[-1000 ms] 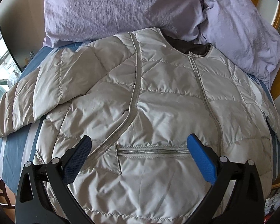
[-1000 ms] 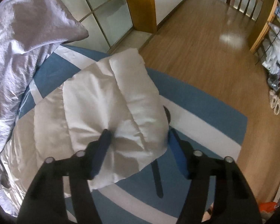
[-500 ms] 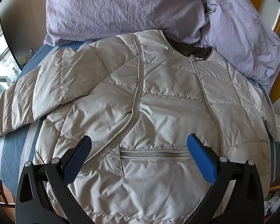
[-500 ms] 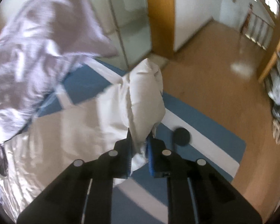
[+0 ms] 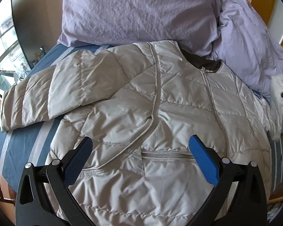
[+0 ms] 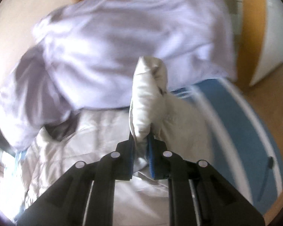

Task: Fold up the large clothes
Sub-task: 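Grasp the jacket sleeve with the right gripper and fold it across the body, then move the left gripper to the other sleeve and grasp its cuff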

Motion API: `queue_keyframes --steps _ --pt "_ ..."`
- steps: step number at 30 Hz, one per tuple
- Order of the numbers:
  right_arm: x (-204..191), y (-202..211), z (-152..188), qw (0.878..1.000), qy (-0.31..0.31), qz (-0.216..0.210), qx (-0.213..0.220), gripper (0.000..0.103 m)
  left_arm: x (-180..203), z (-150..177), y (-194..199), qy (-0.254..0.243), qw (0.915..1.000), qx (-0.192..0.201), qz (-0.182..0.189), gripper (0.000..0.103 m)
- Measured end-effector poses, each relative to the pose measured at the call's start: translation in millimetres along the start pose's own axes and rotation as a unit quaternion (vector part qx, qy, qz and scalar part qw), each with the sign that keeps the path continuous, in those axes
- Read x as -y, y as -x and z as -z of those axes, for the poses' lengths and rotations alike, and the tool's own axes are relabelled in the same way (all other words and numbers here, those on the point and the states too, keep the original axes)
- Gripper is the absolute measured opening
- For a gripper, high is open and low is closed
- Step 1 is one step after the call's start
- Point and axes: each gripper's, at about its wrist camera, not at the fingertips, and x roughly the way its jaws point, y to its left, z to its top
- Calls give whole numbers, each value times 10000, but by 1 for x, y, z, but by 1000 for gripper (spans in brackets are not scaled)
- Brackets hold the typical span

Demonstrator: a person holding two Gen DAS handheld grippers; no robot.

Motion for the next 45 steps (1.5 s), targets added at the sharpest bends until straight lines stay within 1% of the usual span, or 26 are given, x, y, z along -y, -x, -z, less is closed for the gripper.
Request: queue_keyframes --steps 6,9,12,14,17,20,22,23,24,25,28,30,31,32,33,35,37,40,43,45 --pt "-70 -26 27 9965 591 -460 -382 13 -16 2 5 118 9999 39 -36 102" --pt "-104 -35 42 9921 841 -712 -597 13 -24 3 6 198 9998 26 -52 102" --pt "-142 -44 60 9850 1101 -1021 -845 13 -33 4 9 313 9995 29 -20 102" --pt "-166 -45 72 9808 1249 -1141 -966 13 -37 4 10 379 9993 29 -13 102" --pt "-194 -54 94 9740 1534 -1172 -1184 13 -44 4 10 471 9989 12 -23 102" --pt "-209 -68 113 9684 1837 -982 -1374 15 -51 4 10 536 9986 12 -40 102" --pt "-208 -69 119 9663 1849 -1015 -1472 25 -56 3 9 588 9983 5 -26 102" --pt "-207 -67 119 9664 1777 -1087 -1507 27 -60 3 9 633 9980 1 -10 102" --pt "-205 -65 117 9666 1732 -1134 -1513 33 -64 2 9 675 9977 9 -20 102" --pt "-204 -60 113 9671 1664 -1224 -1485 39 -67 1 8 708 9975 17 -45 102" --pt "-196 -41 97 9714 1507 -1416 -1167 44 -77 -1 9 781 9969 71 -72 102" --pt "-200 -45 85 9762 1409 -1327 -976 47 -86 -4 10 817 9965 126 -149 102" --pt "-201 -50 82 9789 1409 -1154 -926 47 -89 -5 9 825 9963 139 -186 102" --pt "-203 -59 80 9797 1468 -955 -977 47 -94 -6 9 846 9960 150 -247 102" --pt "-205 -65 82 9792 1506 -877 -1042 47 -100 -7 9 871 9956 161 -302 102" --pt "-211 -82 92 9755 1619 -669 -1330 48 -112 -10 9 949 9946 176 -369 102" --pt "-219 -91 103 9712 1774 -587 -1480 58 -126 -11 9 1065 9932 186 -440 102" --pt "-234 -99 119 9661 2066 -436 -1488 62 -152 -14 9 1289 9893 216 -649 102" --pt "-242 -114 132 9604 2294 -175 -1569 66 -185 -16 10 1596 9824 237 -939 102" --pt "-242 -114 130 9595 2304 -163 -1613 66 -213 -17 9 1843 9765 225 -1093 102"
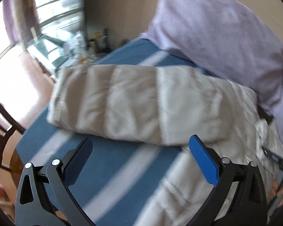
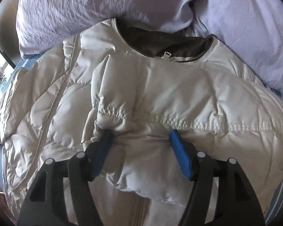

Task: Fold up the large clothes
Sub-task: 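Move the left gripper to the other sleeve and grasp its cuff, then lift the sleeve with the left gripper and fold it across the body, release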

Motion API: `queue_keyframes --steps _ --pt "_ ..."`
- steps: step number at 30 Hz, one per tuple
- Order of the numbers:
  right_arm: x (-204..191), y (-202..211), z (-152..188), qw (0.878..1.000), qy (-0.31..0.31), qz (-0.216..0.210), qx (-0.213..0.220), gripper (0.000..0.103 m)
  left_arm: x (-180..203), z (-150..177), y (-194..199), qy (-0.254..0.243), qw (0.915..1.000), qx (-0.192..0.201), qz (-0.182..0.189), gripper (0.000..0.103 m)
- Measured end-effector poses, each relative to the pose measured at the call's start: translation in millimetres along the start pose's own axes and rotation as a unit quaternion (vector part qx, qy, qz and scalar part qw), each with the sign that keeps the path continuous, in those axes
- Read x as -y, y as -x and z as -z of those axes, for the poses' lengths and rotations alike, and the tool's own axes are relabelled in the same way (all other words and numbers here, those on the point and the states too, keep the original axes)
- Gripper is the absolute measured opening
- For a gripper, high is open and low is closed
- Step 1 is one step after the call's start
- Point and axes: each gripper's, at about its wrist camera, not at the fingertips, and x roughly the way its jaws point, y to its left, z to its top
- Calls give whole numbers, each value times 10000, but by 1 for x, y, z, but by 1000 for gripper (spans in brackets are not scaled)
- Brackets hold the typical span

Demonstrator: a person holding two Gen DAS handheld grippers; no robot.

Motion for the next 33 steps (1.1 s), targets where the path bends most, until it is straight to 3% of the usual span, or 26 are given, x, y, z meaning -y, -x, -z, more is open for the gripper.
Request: queue_keyframes --steps 11,22,24,27,29,33 --pt "27 57 24 9990 -19 -296 322 73 -99 -40 -47 721 9931 -111 -914 101" --pt "56 78 54 9993 -74 -101 344 73 -111 -32 -73 908 9919 -249 -857 83" --pt "61 80 58 9993 -123 -84 339 73 -108 -29 -72 916 9916 -182 -894 77" --pt "69 81 65 9992 -222 -66 321 73 -106 -27 -70 937 9918 -56 -862 57" --pt "73 81 71 9991 -274 -52 304 73 -104 -27 -69 999 9920 -19 -771 37" --pt "80 81 81 9990 -342 -43 274 73 -98 -29 -63 1001 9928 55 -662 18"
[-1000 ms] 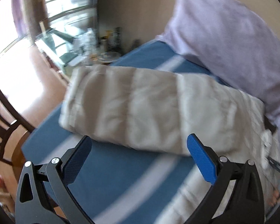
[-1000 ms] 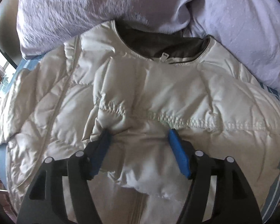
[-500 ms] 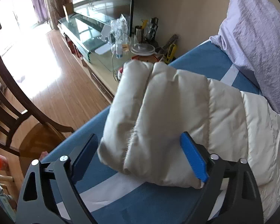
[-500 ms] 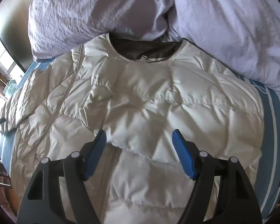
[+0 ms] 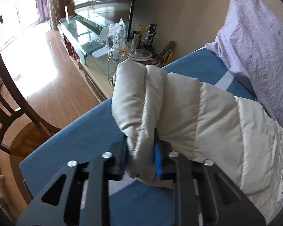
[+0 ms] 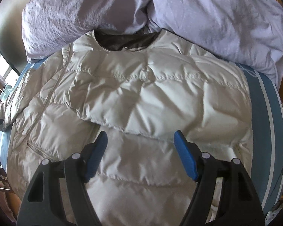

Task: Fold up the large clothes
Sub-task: 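Lift the sleeve with the left gripper and fold it across the body, release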

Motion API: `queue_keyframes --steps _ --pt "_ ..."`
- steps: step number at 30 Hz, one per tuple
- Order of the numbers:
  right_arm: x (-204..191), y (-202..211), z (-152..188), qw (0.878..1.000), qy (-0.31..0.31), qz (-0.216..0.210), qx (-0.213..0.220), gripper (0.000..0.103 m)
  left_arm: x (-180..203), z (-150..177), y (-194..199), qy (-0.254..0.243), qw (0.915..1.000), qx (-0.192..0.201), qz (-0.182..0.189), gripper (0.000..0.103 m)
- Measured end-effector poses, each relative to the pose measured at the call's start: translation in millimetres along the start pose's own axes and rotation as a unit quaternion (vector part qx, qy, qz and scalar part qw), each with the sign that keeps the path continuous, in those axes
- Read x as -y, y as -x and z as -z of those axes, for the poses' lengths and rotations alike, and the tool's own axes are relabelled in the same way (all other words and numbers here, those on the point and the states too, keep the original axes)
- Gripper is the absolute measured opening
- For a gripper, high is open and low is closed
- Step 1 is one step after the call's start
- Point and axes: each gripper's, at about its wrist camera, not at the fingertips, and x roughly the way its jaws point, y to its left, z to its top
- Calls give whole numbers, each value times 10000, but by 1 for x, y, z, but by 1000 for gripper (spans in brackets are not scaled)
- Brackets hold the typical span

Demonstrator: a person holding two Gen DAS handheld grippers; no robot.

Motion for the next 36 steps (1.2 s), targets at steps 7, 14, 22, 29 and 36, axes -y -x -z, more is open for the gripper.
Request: queue_keyframes --steps 7,14,22,29,36 --pt "18 9 12 9997 -223 -44 88 73 20 -14 39 -108 9989 362 291 14" --pt "33 14 21 9987 -466 -142 156 73 86 -28 115 -579 9867 946 1192 14" --pt "59 20 35 9963 -810 -166 227 73 193 -13 178 -1427 9569 1138 2259 14" --pt "96 27 47 9920 -1228 -64 299 73 270 24 199 -2135 9289 991 2858 14" --pt "120 30 60 9881 -1506 27 327 73 335 75 194 -2832 9037 523 3170 13"
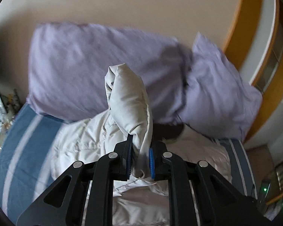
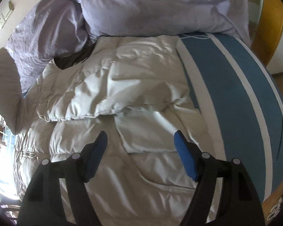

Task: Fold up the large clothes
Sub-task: 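Lift the sleeve with the left gripper and fold it across the body, release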

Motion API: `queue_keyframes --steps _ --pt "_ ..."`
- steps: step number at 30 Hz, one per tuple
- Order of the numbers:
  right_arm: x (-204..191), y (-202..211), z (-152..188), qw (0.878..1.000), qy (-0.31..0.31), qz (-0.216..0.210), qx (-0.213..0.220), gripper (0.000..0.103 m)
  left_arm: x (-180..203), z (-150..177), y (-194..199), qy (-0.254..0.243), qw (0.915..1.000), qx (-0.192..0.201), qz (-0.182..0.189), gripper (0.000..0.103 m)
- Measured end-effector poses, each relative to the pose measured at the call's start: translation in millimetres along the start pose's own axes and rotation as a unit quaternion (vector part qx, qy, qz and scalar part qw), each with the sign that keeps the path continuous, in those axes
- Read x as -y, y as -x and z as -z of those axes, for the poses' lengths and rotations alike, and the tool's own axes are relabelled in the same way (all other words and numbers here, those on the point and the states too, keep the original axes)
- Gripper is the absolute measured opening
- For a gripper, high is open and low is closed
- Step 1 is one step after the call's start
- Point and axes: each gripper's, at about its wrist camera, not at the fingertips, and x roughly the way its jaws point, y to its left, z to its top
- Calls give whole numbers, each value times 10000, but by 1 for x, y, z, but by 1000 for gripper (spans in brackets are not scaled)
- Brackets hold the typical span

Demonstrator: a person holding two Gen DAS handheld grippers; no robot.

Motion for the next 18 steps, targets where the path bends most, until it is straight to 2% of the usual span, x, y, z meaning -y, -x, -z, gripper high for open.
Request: queue_keyframes --steps 7,12,18 --pt "17 -5 11 9997 -209 88 -92 73 44 41 -54 -370 9965 -718 213 13" --pt "24 -5 16 9995 -264 100 -127 73 64 74 -93 -510 9908 -1249 147 13" --pt "27 -3 18 9995 -274 85 -119 73 73 95 -116 -616 9864 -1525 -19 13"
